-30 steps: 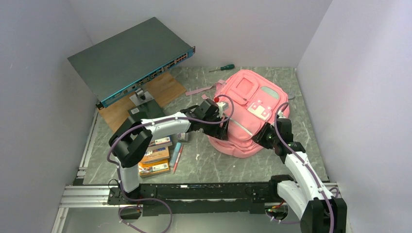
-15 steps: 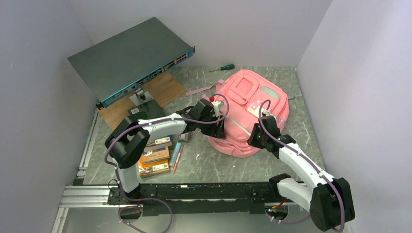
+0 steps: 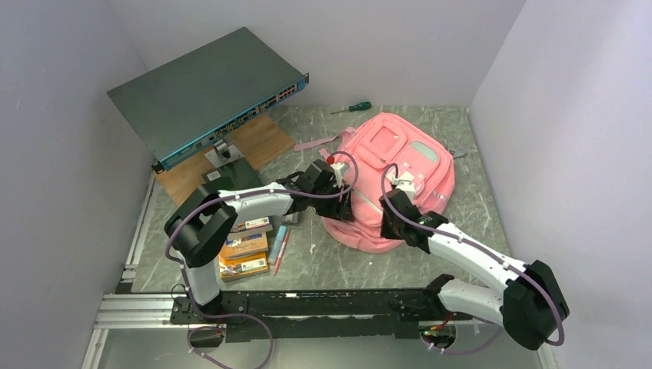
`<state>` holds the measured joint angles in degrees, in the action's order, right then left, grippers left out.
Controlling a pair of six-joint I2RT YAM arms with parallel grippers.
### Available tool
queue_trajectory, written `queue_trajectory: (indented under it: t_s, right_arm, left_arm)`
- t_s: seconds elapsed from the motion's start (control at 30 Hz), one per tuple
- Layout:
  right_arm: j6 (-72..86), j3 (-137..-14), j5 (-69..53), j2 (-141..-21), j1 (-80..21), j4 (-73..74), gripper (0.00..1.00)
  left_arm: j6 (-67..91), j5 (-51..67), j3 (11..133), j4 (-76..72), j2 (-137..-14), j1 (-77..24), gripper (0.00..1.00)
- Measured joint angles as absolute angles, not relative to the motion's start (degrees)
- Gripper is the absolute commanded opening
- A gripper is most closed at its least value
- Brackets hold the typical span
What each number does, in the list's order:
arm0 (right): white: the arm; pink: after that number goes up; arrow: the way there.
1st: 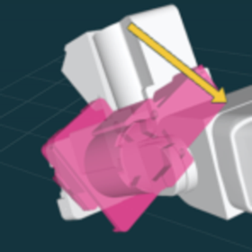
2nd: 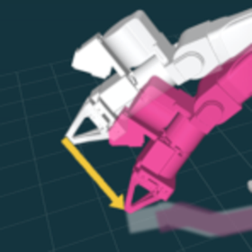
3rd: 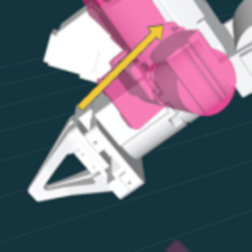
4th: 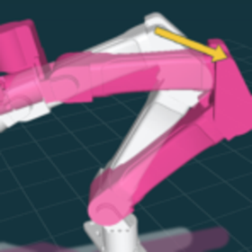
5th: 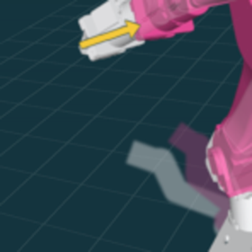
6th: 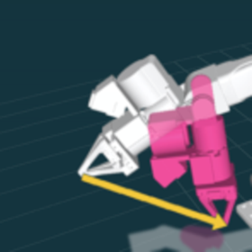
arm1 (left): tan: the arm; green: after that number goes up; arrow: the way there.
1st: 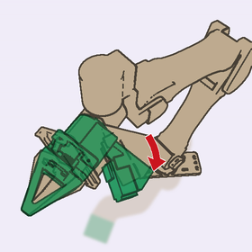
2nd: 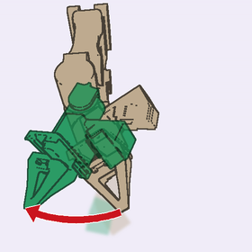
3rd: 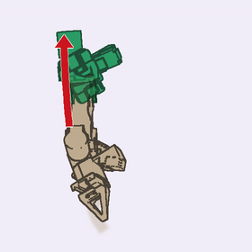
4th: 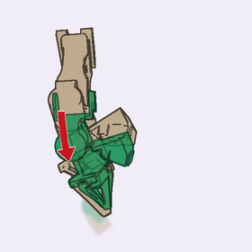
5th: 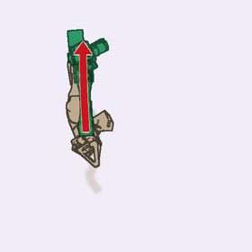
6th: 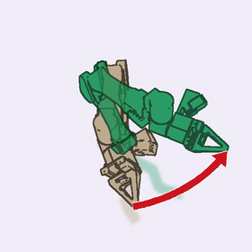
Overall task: Pack the student bag
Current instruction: Unzip the student bag at the center of the board.
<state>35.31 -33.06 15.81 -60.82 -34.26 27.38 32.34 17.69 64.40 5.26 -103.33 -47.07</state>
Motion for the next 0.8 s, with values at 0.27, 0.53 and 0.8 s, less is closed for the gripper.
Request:
queue_trajectory:
  t_s: [0.27, 0.53, 0.8]
  right_arm:
    - [38.0, -32.1, 10.4, -61.0, -37.5, 24.9, 0.00]
    - [37.6, -31.7, 7.2, -54.0, -37.7, 27.9, 0.00]
    - [37.1, -32.8, 5.0, -54.2, -42.6, 31.0, 0.00]
  left_arm:
    - [32.2, 14.3, 63.0, 7.6, -101.6, -46.9, 0.63]
    - [32.5, 13.8, 62.1, 7.7, -100.7, -46.7, 0.63]
    - [33.0, 14.5, 63.9, 8.9, -101.1, -47.0, 0.63]
